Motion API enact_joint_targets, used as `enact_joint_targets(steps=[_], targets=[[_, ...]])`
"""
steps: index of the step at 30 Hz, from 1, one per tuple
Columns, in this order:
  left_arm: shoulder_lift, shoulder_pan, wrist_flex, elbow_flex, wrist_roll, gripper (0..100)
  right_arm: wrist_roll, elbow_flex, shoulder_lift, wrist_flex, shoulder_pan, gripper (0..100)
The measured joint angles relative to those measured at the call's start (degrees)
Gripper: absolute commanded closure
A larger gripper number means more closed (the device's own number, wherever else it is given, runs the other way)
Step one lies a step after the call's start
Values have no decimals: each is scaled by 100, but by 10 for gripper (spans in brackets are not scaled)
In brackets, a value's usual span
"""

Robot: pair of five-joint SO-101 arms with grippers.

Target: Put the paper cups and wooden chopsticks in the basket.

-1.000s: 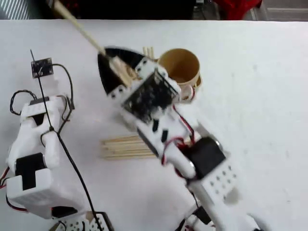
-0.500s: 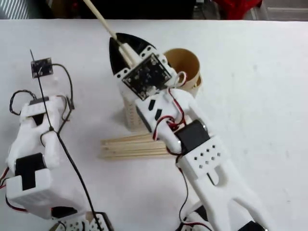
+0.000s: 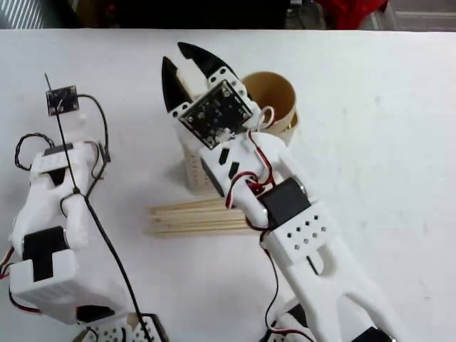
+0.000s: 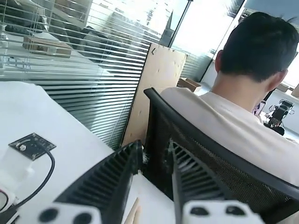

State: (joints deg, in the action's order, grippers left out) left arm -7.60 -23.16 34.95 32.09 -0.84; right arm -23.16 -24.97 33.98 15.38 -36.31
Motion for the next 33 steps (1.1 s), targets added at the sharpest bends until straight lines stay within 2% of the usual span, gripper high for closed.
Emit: enact_joint_targets(steps=[6,10,12,15,19,23,29,33], targets=[[0,0,0,0,0,845,0,0,0,1495,9,904],[0,0,0,0,0,845,-9,0,308,3121,9,910],[0,0,0,0,0,845,-9,0,765,3956,-9,943],[0,0,0,0,0,845,-9,-26,1336,4826,-290,980],[0,0,0,0,0,845,-220,-396,1363,5670,-1116,956],[0,0,0,0,0,845,-1002,-1143,809,5626,-1837,897],[0,0,0,0,0,845,-1723,-2470,-193,4035,-1618,904],[0,0,0,0,0,845,-1855,-2998,-791,3130,-1327,904]])
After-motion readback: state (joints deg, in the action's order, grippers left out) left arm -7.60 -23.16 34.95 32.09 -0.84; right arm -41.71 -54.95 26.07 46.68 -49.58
